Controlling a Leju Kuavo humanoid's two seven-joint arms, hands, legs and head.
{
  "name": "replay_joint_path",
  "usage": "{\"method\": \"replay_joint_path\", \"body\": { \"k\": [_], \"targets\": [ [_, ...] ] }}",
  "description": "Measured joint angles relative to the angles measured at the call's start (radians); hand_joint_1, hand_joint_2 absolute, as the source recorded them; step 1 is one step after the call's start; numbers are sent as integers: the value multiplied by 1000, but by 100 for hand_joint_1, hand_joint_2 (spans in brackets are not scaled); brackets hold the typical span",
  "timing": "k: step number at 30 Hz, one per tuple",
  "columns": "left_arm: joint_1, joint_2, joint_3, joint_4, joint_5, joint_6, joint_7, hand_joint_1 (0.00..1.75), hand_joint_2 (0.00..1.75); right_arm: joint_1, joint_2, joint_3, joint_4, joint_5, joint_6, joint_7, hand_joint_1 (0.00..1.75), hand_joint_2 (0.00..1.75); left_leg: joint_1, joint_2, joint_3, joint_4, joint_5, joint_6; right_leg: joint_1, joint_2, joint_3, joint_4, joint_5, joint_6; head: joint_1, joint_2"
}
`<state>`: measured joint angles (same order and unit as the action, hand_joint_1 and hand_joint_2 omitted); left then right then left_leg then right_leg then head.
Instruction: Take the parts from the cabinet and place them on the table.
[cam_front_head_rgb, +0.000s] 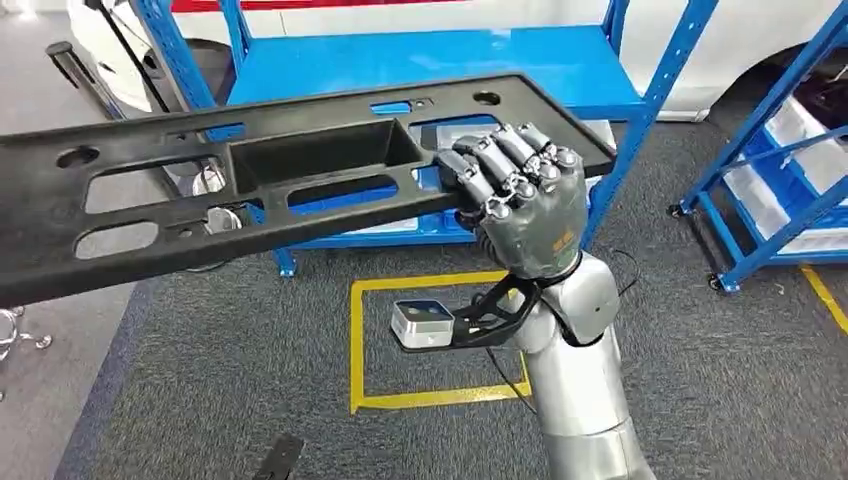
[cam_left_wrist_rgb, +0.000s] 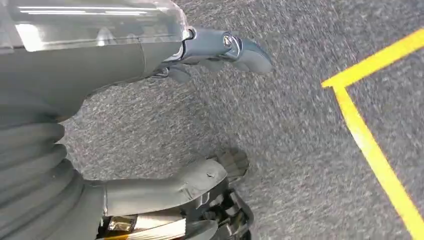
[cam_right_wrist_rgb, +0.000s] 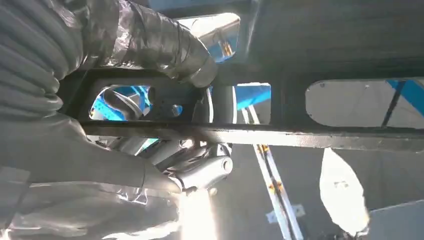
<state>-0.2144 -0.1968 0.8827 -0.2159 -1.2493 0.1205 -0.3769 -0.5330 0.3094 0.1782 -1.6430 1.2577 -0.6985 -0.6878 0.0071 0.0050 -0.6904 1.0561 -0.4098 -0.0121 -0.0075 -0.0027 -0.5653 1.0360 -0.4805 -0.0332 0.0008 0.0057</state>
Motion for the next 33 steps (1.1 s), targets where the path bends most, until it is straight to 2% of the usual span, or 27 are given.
{"method": "replay_joint_path", "body": {
  "k": [1, 2, 3, 4, 5, 6, 7, 8, 9, 10, 13, 14, 15, 16, 18, 19, 20, 21, 22, 23, 24, 25, 27, 29, 30, 31, 33],
  "targets": [
    [0, 0, 0, 0, 0, 0, 0, 0, 175, -2, 1, 0, 0, 0, 0, 0, 175, 175, 1, 0, -16, 57, -63, -4, 0, -1, -13, 0, 10, -8, 0, 0],
    [0, 0, 0, 0, 0, 0, 0, 0, 175, -2, 1, 0, 1, 0, 0, 0, 175, 175, 4, 0, -34, 125, -116, -7, 2, -1, -25, 0, 20, -10, 0, 0],
    [0, 0, 0, 0, 0, 0, 0, 0, 175, -2, 1, 0, 3, 0, 0, 0, 175, 175, 5, 0, -47, 192, -155, -10, 3, -2, -37, 1, 30, -11, 0, 0],
    [0, 0, 0, 0, 0, 0, 0, 0, 175, -2, 1, 0, 5, 0, 0, 0, 175, 175, 5, 1, -52, 247, -166, -13, 4, -2, -53, 2, 41, -11, 0, 0],
    [0, 0, 0, 0, 0, 0, 1, 0, 175, -1, 1, 0, 7, 1, 0, 0, 175, 175, 5, 1, -40, 259, -146, -13, 4, -3, -68, 3, 51, -10, 0, 0],
    [0, 0, 0, 0, 0, 0, 3, 0, 175, -2, 1, 0, 9, 2, 0, 0, 175, 175, 5, 1, -9, 232, -112, -13, 4, -3, -83, 6, 62, -8, 0, 0],
    [0, 0, 0, 0, 0, 0, 4, 0, 175, -2, 2, 0, 11, 2, 0, 0, 175, 175, 6, 1, 36, 176, -80, -11, 4, -2, -97, 7, 71, -6, 0, 0],
    [-1, 0, -1, 0, 0, 0, 5, 0, 175, -3, 2, 0, 13, 2, 0, 0, 175, 175, 5, 1, 95, 100, -63, -9, 3, -1, -108, 9, 79, -3, 0, 0],
    [-4, 0, -1, 0, 0, 0, 6, 0, 175, -4, 2, 0, 13, 2, 0, 0, 175, 175, 5, -1, 152, 15, -88, -4, 4, -1, -116, 12, 88, 1, 0, 0],
    [-5, 0, -2, 0, 0, 0, 6, 0, 175, -7, 2, 0, 13, 2, 0, 0, 175, 175, -3, -2, 190, -51, -108, 2, 6, -1, -123, 13, 94, 9, 0, 0],
    [-4, 0, -2, 0, 0, 0, 9, 0, 175, -9, 3, 0, 15, 5, 0, 0, 175, 175, -11, -7, 172, -47, -92, 19, 1, -2, -120, 1, 121, 26, 0, 0],
    [-2, 0, -2, 0, -1, 0, 9, 0, 175, -9, 3, 0, 16, 5, 0, 0, 175, 175, 0, -5, 170, -60, -75, 29, 2, -1, -125, 3, 122, 32, 1, 0],
    [-3, 0, -3, 0, -1, 0, 10, 0, 175, -9, 3, 0, 16, 4, 0, 0, 175, 175, 0, 2, 167, -62, -64, 34, -1, 1, -133, 18, 92, 35, 0, 0],
    [-5, 0, -4, 0, -2, 0, 10, 0, 175, -9, 3, 0, 16, 3, 0, 0, 175, 175, -1, 3, 154, -62, -54, 45, 0, 1, -149, 64, 33, 37, 1, 0],
    [-7, 1, -7, 0, -6, 0, 10, 0, 175, -3, 2, 0, 16, 1, 0, 0, 175, 175, -3, 4, 128, -61, -33, 50, -2, 2, -191, 213, -78, 43, 0, 0],
    [-7, 1, -8, 0, -6, 0, 11, 0, 175, 2, 2, 0, 17, 0, 0, 0, 175, 175, -3, 4, 114, -60, -24, 50, -4, 2, -201, 270, -97, 46, 1, 0],
    [-6, 2, -8, 0, -6, 0, 11, 0, 175, 6, 2, 0, 17, 0, 0, 0, 175, 175, -4, 4, 99, -58, -14, 48, -6, 2, -196, 297, -84, 49, 0, 0],
    [-6, 3, -8, 0, -6, 0, 11, 0, 175, 9, 2, 0, 17, 0, 0, 0, 175, 175, -3, 5, 85, -56, -5, 46, -8, 2, -176, 287, -55, 50, 1, 0],
    [-7, 5, -8, 0, -6, 0, 11, 0, 175, 9, 2, 0, 17, 0, 0, 0, 175, 175, -3, 5, 67, -51, 4, 43, -11, 1, -130, 236, -16, 51, 0, 0],
    [-7, 5, -8, 0, -7, 0, 11, 0, 175, 9, 2, 0, 17, 0, 0, 0, 175, 175, -2, 5, 55, -45, 9, 39, -13, 1, -83, 178, 2, 51, 0, 0],
    [-7, 5, -8, 0, -7, 0, 11, 0, 175, 8, 2, 0, 17, 0, 0, 0, 175, 175, -2, 4, 45, -38, 14, 34, -15, 1, -30, 111, 4, 49, 0, 0],
    [-7, 6, -9, 0, -7, 0, 11, 0, 175, 9, 2, 0, 17, 0, 0, 0, 175, 175, -7, 3, 31, -28, 17, 28, -9, 2, 20, 32, -38, 46, 0, 0],
    [-6, 6, -9, 0, -6, -2, 10, 0, 175, 13, 3, 0, 17, 5, 0, 0, 175, 175, -5, 4, 29, -26, 32, 14, -5, 6, 15, 19, -40, 34, 0, 0],
    [-5, 6, -9, 0, -1, -3, 10, 0, 175, 20, 3, 0, 17, 13, 0, 0, 175, 175, -2, 4, 25, -30, 46, -1, -2, 5, 6, 13, -24, 15, 0, 0],
    [-5, 6, -9, 0, 2, -3, 10, 0, 175, 21, 3, 0, 17, 16, 0, 0, 175, 175, 4, 3, 16, -20, 27, -4, -7, 1, -1, 10, -10, 4, 0, 0],
    [-4, 6, -9, 0, 3, -3, 10, 0, 175, 21, 4, 0, 17, 19, 0, 0, 175, 175, 3, 2, -2, 16, -23, -7, -6, 1, -12, 10, -1, -4, 0, 0],
    [-3, 6, -9, 0, 3, -3, 10, 0, 175, 25, 4, 0, 17, 22, 0, 0, 175, 175, 5, 2, -44, 159, -132, -13, -3, 0, -37, 10, 19, -10, 0, 0]
  ]
}}
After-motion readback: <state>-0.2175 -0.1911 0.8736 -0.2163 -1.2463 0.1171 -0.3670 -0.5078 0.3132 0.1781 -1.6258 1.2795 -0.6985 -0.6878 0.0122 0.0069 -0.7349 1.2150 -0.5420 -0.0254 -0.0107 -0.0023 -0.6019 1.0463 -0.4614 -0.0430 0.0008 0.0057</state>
